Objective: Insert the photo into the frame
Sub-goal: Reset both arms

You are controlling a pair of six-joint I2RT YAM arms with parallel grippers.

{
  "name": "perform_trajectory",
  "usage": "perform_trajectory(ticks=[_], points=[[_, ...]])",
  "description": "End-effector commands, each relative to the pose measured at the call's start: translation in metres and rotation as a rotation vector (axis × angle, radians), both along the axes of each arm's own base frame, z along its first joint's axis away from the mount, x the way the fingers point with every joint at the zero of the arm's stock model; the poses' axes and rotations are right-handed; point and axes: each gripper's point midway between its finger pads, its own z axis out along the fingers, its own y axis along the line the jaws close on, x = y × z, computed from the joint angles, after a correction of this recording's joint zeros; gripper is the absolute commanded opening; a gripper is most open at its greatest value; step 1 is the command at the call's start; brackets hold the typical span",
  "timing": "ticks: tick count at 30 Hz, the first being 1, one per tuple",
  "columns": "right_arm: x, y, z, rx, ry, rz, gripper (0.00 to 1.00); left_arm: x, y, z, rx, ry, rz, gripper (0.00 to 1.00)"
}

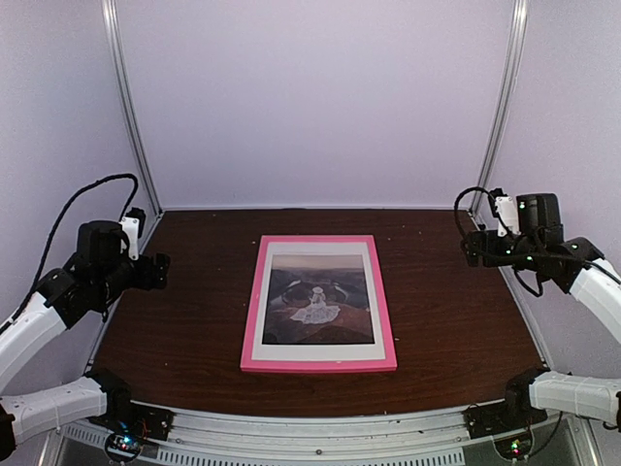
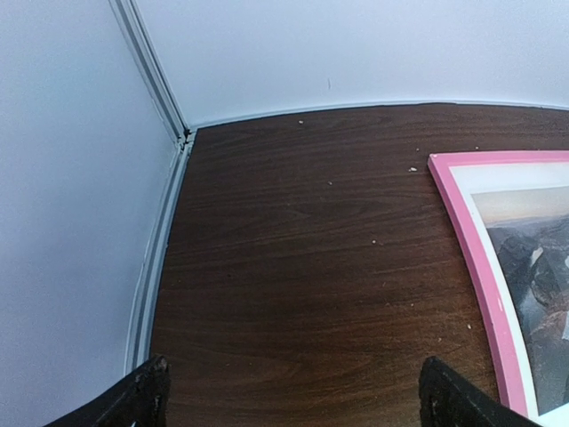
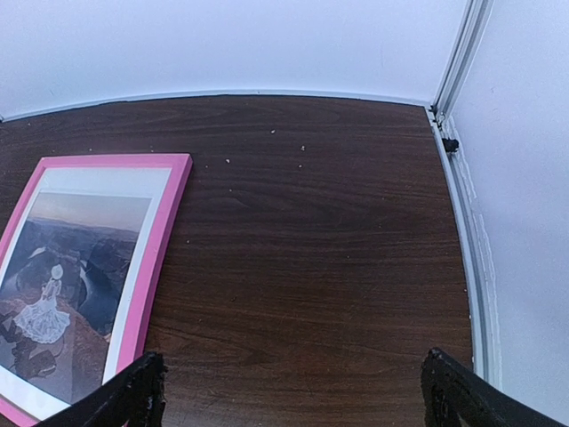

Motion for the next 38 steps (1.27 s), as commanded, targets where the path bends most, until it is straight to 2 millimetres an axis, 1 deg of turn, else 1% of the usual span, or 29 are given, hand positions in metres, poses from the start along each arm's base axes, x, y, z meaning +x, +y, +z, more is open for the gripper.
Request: perform_trajectory(ticks=[1,20,22,38], points=[[0.0027,-0.0002,-0.0013,0.009,-0.009,-0.004,1.0,0.0042,0.0017,0.0061,0.007,-0.027,0.007,0.98],[0.0032,0.0,-0.0032,0.014,-0.009,-0.006,1.0,0.0026,0.0026,0.0055,0.011,-0.026,0.007,0.98],[0.0029,0.0037,-0.0037,0.025,-0.005,0.012,1.0,0.0028,0.0027,0.0051,0.012,-0.025,0.007,0.98],[0.003,0.0058,-0.0057,0.029,0.005,0.022,1.0,0.0029,0.0029,0.004,0.015,-0.019,0.008,0.98]])
